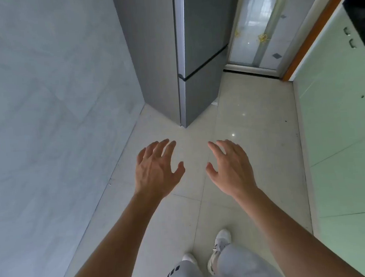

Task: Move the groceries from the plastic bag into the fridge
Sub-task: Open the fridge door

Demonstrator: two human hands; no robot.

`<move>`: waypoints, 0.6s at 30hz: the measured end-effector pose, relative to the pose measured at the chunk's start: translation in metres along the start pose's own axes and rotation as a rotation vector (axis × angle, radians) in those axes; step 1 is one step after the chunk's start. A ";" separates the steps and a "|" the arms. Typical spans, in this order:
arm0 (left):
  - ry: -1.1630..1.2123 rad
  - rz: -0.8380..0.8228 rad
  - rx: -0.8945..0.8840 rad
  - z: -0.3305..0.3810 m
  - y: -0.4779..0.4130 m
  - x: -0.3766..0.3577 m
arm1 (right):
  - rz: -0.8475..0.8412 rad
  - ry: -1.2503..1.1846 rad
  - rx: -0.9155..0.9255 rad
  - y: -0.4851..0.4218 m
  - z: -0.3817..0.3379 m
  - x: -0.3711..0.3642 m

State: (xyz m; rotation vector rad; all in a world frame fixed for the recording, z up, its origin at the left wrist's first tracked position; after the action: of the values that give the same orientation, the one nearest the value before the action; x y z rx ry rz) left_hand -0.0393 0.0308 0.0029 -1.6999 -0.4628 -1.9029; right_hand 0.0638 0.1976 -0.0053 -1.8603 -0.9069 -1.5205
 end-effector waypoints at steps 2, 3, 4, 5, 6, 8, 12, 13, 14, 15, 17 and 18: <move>0.010 0.000 0.002 -0.004 -0.010 0.002 | 0.003 -0.028 -0.011 -0.010 0.001 0.001; -0.002 0.012 -0.004 -0.007 -0.017 0.001 | 0.017 -0.030 -0.011 -0.017 0.002 -0.001; -0.013 0.020 -0.009 -0.009 -0.024 0.000 | 0.016 -0.021 -0.010 -0.023 0.003 -0.001; -0.012 0.025 -0.008 -0.010 -0.033 -0.001 | 0.016 -0.023 -0.013 -0.031 0.004 -0.003; -0.013 0.029 -0.016 -0.011 -0.042 -0.001 | 0.009 -0.029 -0.017 -0.040 0.005 -0.003; -0.025 0.039 -0.028 -0.013 -0.061 -0.005 | 0.019 -0.032 -0.017 -0.059 0.009 -0.004; -0.023 0.026 -0.020 -0.015 -0.109 -0.009 | 0.001 -0.045 -0.024 -0.105 0.020 -0.006; -0.020 0.017 -0.013 -0.015 -0.124 -0.010 | -0.006 -0.041 -0.022 -0.119 0.024 -0.006; -0.023 0.011 -0.006 -0.015 -0.138 -0.011 | -0.011 -0.039 -0.022 -0.133 0.028 -0.005; -0.023 0.004 0.004 -0.015 -0.153 -0.011 | -0.015 -0.041 -0.021 -0.148 0.031 -0.003; -0.029 -0.008 0.018 -0.014 -0.186 -0.011 | -0.009 -0.043 -0.009 -0.179 0.039 0.002; -0.029 -0.016 0.025 -0.013 -0.203 -0.012 | -0.018 -0.040 -0.009 -0.195 0.042 0.004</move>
State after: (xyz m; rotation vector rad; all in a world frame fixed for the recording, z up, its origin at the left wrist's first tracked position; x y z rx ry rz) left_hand -0.1703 0.1863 0.0098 -1.7147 -0.5115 -1.8779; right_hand -0.0647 0.3501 -0.0085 -1.8996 -0.9387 -1.5047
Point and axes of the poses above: each hand's wrist, its own y-axis away from the middle knuckle, its own x-axis out of the back of the hand, z = x × y, the point moved 5 cm from there along -y, towards the middle knuckle, and after that the axes turned 15 degrees about -x, right-handed, at the moved point
